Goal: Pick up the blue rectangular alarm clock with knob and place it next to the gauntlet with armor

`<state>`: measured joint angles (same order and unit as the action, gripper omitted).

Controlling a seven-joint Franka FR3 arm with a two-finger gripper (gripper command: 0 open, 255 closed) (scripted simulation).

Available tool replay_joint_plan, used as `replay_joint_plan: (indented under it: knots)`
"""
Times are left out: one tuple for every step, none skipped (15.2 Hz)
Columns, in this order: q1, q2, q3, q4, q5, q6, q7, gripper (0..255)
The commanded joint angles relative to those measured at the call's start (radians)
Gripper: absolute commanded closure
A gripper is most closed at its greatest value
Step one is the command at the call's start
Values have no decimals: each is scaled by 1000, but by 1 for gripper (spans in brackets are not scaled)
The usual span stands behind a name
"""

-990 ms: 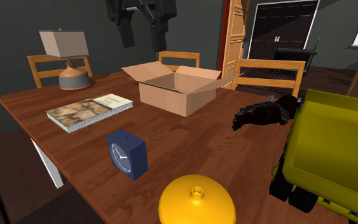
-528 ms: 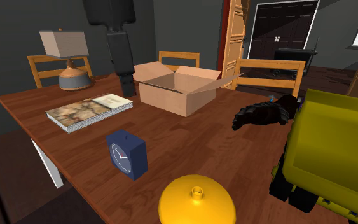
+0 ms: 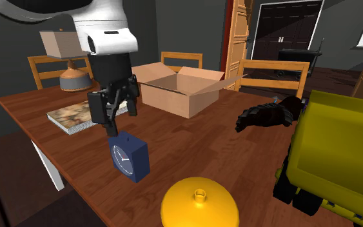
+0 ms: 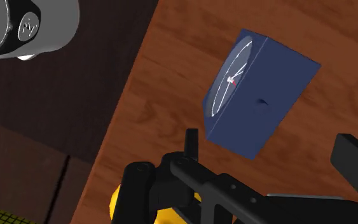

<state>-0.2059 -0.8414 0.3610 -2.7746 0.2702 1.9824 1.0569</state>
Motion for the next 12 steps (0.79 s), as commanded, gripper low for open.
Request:
replay_joint_plan:
  knots:
    - [-18,37,72,-30,59,62,151,0]
    - [-29,63,107,-38,85,95,220,0]
    - [-36,81,128,-42,101,115,263,0]
    - [-35,90,134,-51,105,132,262,0]
    - [-35,99,139,-59,109,150,262,0]
    - [-34,109,144,-67,114,168,261,0]
    - [-34,119,150,-76,118,186,261,0]
    - [-34,130,155,-83,122,205,261,0]
    - [-34,142,161,-91,126,224,260,0]
    - [-34,154,167,-98,130,243,260,0]
    - [-35,161,170,-102,132,254,260,0]
    - [-34,160,170,-103,132,254,260,0]
